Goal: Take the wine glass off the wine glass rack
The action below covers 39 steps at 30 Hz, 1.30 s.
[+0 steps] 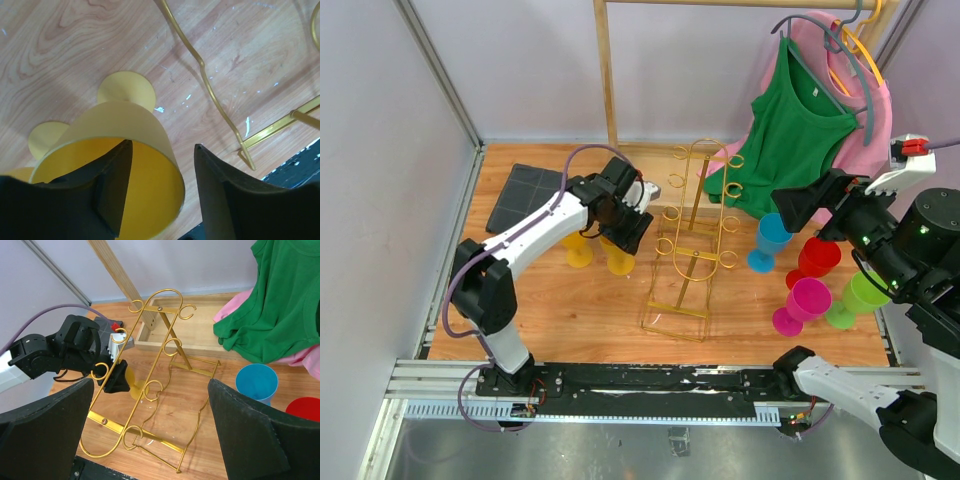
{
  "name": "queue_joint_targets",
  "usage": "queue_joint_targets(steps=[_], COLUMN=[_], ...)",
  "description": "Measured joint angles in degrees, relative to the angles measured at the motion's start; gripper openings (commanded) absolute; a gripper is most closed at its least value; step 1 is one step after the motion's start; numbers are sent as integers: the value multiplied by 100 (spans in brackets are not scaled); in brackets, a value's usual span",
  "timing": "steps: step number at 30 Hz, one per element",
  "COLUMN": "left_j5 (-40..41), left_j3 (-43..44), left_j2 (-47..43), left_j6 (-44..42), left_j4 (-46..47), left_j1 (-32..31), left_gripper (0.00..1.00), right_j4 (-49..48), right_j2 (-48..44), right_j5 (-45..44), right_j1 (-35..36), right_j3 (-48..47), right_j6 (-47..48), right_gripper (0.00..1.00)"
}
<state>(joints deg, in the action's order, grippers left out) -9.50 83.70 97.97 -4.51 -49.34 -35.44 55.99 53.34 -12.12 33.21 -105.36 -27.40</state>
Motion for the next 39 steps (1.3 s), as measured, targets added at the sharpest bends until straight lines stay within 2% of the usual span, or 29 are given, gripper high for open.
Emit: queue_joint_targets(steps=[4, 10, 22, 28, 32, 36, 39], left_j5=[55, 105, 201, 55, -114, -291, -483], left_j3=[306, 859, 1246, 2295, 2656, 2284, 1427], left_j2=[-22, -151, -219, -219, -304, -651, -1134], left_j6=[-61, -74, -87, -125, -127, -127, -125], left_j4=[-144, -358, -597, -614, -420, -125, 345], left_j1=[0, 0, 205, 1287, 2177, 2944, 3567], left_gripper=[66, 68, 75, 79, 80, 79, 79], right_j4=[0, 0, 0, -15, -179, -308, -354], right_j2=[2, 24, 111, 402, 629, 767, 730], right_j5=[0, 2, -11, -393, -437, -579, -914], right_j1=[0, 0, 0, -28, -595, -1178, -1314], right_j3=[0, 2, 2, 72, 684, 1602, 2151], right_j6=[0, 2, 9, 308, 509, 557, 605], right_gripper=[99, 99, 98, 98, 98, 98, 98])
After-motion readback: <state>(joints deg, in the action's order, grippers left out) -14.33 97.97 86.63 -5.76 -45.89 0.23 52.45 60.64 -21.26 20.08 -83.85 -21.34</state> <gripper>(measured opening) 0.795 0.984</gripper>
